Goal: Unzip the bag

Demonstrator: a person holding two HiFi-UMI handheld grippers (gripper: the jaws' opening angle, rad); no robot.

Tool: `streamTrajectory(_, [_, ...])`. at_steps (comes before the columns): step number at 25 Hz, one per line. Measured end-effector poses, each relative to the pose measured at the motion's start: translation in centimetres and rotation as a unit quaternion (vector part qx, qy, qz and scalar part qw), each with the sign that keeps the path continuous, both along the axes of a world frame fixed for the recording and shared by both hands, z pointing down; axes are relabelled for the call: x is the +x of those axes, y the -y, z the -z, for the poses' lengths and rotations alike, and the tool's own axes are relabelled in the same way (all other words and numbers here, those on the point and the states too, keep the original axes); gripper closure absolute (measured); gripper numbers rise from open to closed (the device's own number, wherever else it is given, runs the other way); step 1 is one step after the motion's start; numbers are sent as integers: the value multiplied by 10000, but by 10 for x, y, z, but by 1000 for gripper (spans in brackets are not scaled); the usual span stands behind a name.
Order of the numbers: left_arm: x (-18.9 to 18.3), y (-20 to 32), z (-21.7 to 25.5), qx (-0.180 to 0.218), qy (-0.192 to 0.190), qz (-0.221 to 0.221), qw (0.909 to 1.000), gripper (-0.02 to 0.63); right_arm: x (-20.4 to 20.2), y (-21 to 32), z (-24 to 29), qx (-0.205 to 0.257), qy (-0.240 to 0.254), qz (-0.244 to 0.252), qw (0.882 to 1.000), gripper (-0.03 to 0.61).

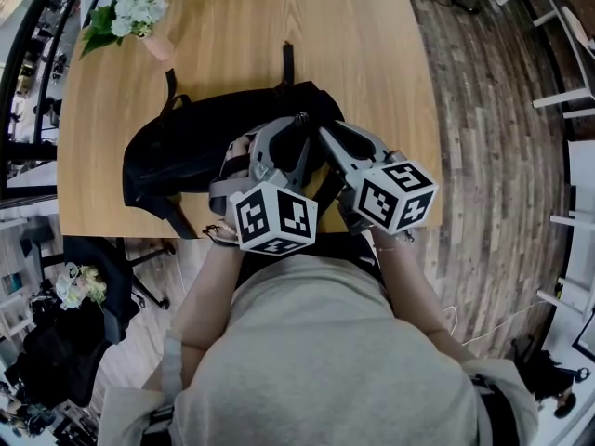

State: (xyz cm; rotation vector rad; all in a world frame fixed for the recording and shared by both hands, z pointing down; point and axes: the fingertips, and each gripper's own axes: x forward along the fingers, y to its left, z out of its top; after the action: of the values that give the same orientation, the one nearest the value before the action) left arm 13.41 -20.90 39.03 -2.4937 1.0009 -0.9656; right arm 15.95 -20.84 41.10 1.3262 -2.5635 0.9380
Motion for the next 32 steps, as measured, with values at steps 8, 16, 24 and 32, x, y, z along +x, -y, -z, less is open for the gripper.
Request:
streamTrajectory(8, [-2, 3, 3, 303, 170, 151, 9993, 518, 1, 1, 0, -2, 24, 32, 10000, 494])
streamTrajectory(16, [-5, 0, 19, 488, -167, 279, 9983, 563, 1, 3, 0, -9, 92, 30, 10000, 494])
streamTrajectory(24, [-7, 14, 24, 282, -580, 626, 9960, 566, 0, 3, 0, -6, 96, 135, 9999, 494])
streamTrajectory(32, [-9, 14, 17, -186, -1033, 840, 9909, 578, -1, 6, -1, -7, 128, 306, 9994, 494])
